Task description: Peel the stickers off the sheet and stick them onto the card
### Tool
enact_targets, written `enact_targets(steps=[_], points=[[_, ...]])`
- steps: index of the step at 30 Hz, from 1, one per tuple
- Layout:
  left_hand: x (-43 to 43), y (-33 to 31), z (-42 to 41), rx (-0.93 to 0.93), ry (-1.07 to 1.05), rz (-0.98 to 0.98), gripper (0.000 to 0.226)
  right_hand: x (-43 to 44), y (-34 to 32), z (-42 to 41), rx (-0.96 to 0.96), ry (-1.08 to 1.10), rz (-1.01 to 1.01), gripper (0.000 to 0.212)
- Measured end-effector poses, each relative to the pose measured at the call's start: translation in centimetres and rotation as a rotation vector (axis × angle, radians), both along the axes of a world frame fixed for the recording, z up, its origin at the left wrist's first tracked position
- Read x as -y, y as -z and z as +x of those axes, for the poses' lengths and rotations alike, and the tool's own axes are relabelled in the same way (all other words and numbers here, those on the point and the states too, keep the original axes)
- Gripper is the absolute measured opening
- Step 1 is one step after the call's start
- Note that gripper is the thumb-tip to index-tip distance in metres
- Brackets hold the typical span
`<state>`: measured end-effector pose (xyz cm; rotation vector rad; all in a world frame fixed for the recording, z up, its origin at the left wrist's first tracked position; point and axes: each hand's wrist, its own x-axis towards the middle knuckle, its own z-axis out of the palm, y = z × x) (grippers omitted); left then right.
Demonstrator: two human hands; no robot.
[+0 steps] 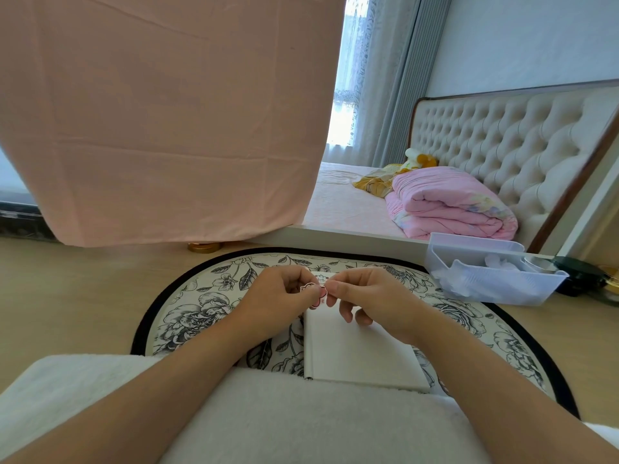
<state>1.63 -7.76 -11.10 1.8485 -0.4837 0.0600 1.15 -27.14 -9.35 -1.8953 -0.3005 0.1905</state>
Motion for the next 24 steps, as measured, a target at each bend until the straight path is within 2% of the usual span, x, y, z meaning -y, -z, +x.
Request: enact_targets(steps=[4, 8, 11, 16, 19, 22, 24], points=[[0.0, 0.1, 0.1, 0.007, -0.008, 0.004, 0.014, -0.1, 0.1, 0.1, 0.070, 0.021, -0.077, 0.016], [0.0, 0.4, 0.3, 0.009, -0.043, -0.001, 0.015, -0.7, 0.4, 0.3, 0.237, 0.089, -0.262, 0.020], [0.1, 0.4, 0.3, 0.015, -0.078, 0.000, 0.015, -1.1, 0.6, 0.3, 0.313, 0.124, -0.280, 0.019], [0.4, 0.3, 0.1, 0.060, -0.097, 0.039, 0.018, -1.6, 1.2, 0.0, 0.584, 0.195, -0.516, 0.015], [0.4, 0.4, 0.3, 0.056, -0.102, 0.029, 0.016, -1.7, 1.2, -0.1, 0.576, 0.204, -0.481, 0.017], [0.2, 0.7, 0.6, 0.063, -0.134, 0.037, 0.014, -2.0, 0.9, -0.2, 0.434, 0.197, -0.293, 0.027], [0.2, 1.0, 0.8, 0.124, -0.203, 0.085, 0.009, -2.2, 0.7, -0.3, 0.347, 0.229, -0.198, 0.025]])
